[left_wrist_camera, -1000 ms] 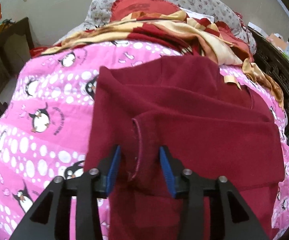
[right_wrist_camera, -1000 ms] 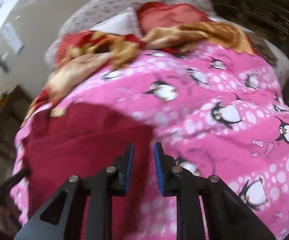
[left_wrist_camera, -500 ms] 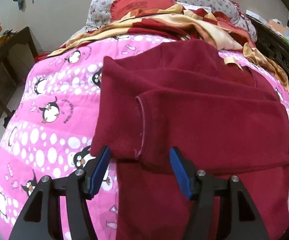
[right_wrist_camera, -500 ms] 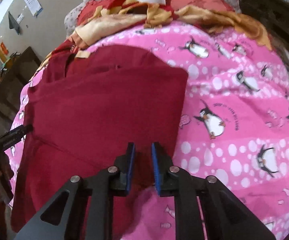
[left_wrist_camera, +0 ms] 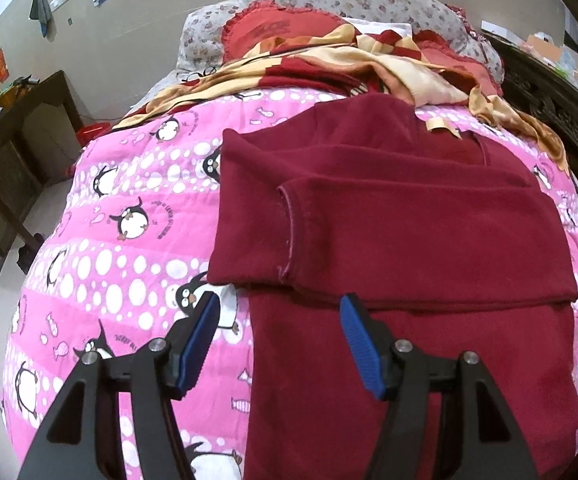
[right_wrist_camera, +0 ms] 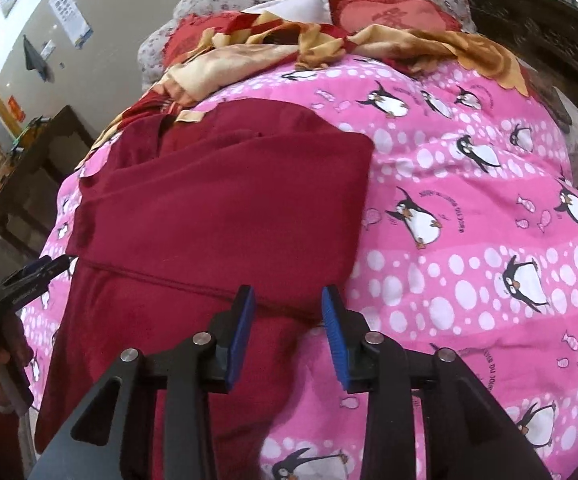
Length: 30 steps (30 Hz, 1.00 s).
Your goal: Fold small clothes
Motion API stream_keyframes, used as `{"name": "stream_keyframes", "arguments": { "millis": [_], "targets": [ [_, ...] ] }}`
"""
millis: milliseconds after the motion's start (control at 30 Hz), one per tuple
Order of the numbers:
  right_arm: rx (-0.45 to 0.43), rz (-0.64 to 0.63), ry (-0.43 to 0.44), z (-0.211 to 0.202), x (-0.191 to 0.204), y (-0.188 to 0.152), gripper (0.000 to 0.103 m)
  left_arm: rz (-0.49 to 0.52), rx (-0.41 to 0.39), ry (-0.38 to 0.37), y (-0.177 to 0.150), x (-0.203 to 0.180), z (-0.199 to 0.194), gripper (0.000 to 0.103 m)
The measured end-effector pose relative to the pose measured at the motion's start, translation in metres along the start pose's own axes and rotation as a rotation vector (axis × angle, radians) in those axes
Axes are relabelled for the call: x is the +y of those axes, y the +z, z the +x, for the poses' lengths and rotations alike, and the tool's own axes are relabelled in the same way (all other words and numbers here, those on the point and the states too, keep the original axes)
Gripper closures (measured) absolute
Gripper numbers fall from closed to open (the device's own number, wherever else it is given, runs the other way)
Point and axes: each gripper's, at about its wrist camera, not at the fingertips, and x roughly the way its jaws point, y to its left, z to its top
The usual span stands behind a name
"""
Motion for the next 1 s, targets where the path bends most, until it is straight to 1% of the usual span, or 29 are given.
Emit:
{"name": "stream_keyframes", "arguments": {
  "millis": [100, 167, 233, 300, 367, 467, 633, 733, 867, 1000],
  "targets": [
    [0.03, 0.022, 0.004, 0.014, -0.002, 0.0, 0.057, -0.008, -0.003, -0.002, -0.004, 0.002, -0.006, 0.037],
    [0.028, 0.03, -0.023, 0.025, -0.006, 0.001, 0.057, -0.007, -0.003, -0.001, -0.007, 0.003, -0.01, 0.037],
    [0.016, 0.037, -0.035, 0.028, -0.01, 0.004, 0.057, -0.007, -0.008, 0.002, -0.011, 0.005, -0.015, 0.036],
    [0.023, 0.059, -0.043, 0.028, -0.014, 0.005, 0.057, -0.011, -0.011, 0.0, -0.015, 0.008, -0.02, 0.036],
    [0.033, 0.072, -0.06, 0.026, -0.016, 0.002, 0.057, -0.015, -0.015, 0.0, -0.018, 0.01, -0.024, 0.033],
    [0.032, 0.081, -0.034, 0.017, -0.019, -0.005, 0.057, -0.02, -0.014, -0.002, -0.021, 0.011, -0.026, 0.032],
    [0.031, 0.077, -0.036, 0.003, -0.02, -0.013, 0.057, -0.032, -0.003, -0.014, -0.029, 0.011, -0.027, 0.032],
    [0.021, 0.083, -0.021, -0.001, -0.022, -0.013, 0.055, -0.04, 0.006, -0.024, -0.033, 0.01, -0.027, 0.032],
    [0.029, 0.116, -0.013, 0.006, -0.025, -0.011, 0.053, -0.056, 0.012, -0.041, -0.04, 0.012, -0.032, 0.032],
    [0.051, 0.173, 0.009, 0.023, -0.029, -0.008, 0.052, -0.063, 0.02, -0.042, -0.048, 0.016, -0.038, 0.032]
  ]
}}
